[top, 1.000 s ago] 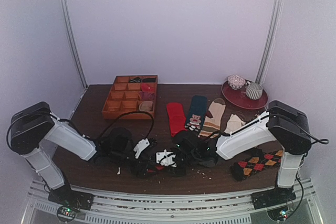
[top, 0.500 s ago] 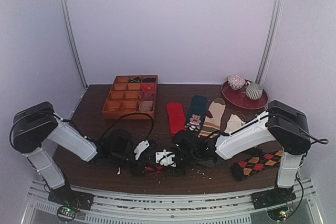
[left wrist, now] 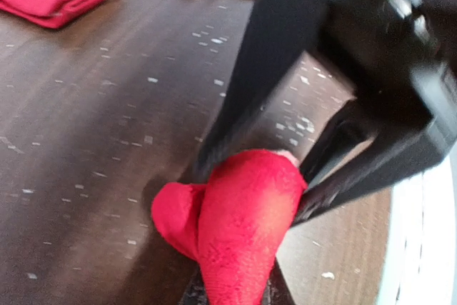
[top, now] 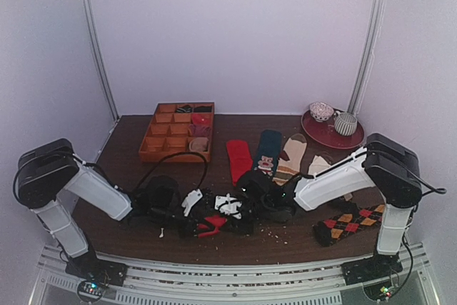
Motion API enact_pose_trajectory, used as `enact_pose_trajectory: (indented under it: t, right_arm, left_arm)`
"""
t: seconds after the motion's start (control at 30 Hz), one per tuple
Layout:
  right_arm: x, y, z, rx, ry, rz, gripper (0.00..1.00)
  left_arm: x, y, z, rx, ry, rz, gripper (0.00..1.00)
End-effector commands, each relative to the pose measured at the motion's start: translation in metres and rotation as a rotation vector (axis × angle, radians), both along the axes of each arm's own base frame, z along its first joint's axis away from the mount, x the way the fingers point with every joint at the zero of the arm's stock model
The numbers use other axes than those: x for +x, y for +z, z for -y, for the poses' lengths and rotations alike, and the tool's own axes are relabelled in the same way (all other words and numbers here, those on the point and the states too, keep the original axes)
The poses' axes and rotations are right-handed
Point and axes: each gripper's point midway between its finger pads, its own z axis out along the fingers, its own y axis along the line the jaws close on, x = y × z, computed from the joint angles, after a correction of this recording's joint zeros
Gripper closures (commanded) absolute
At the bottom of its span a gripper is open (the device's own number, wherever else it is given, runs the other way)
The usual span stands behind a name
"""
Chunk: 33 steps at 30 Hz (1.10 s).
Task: Roll the socks
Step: Pick up the pair of socks from the center of the board, then place a pair of socks in the storage box.
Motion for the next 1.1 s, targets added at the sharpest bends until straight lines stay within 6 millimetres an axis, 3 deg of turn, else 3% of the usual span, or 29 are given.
enact_pose_trajectory:
  t: [0.0,0.13,0.23,0.5,0.8,0.9,1.07]
  right_arm:
    - [0.040,0.053,0.021,0.155,-0.207,-0.051,0.53]
    - [0.061,0.121,0.043,0.367,-0.321,-0.051,0.47]
    - [0.065,0.144,0.061,0.443,-0.375,-0.047,0.45]
    - [0.059,0.137,0.083,0.467,-0.435,-0.090,0.45]
    - [0.061,0.119,0.096,0.473,-0.467,-0.118,0.46]
    - [0.063,0.114,0.099,0.468,-0.472,-0.126,0.46]
    - [0.067,0.107,0.106,0.459,-0.491,-0.143,0.47]
  left_arm:
    - [0.012,-0.029,-0.031,0.189,0.132,-0.027,1.00]
    - [0.044,-0.003,-0.034,0.172,0.221,0.038,1.00]
    - [0.071,0.021,-0.040,0.154,0.287,0.086,1.00]
    - [0.156,0.096,-0.067,0.082,0.476,0.230,1.00]
    - [0.253,0.176,-0.149,0.066,0.751,0.417,1.00]
    - [0.280,0.181,-0.161,0.110,0.775,0.436,1.00]
    - [0.306,0.161,-0.164,0.136,0.789,0.392,1.00]
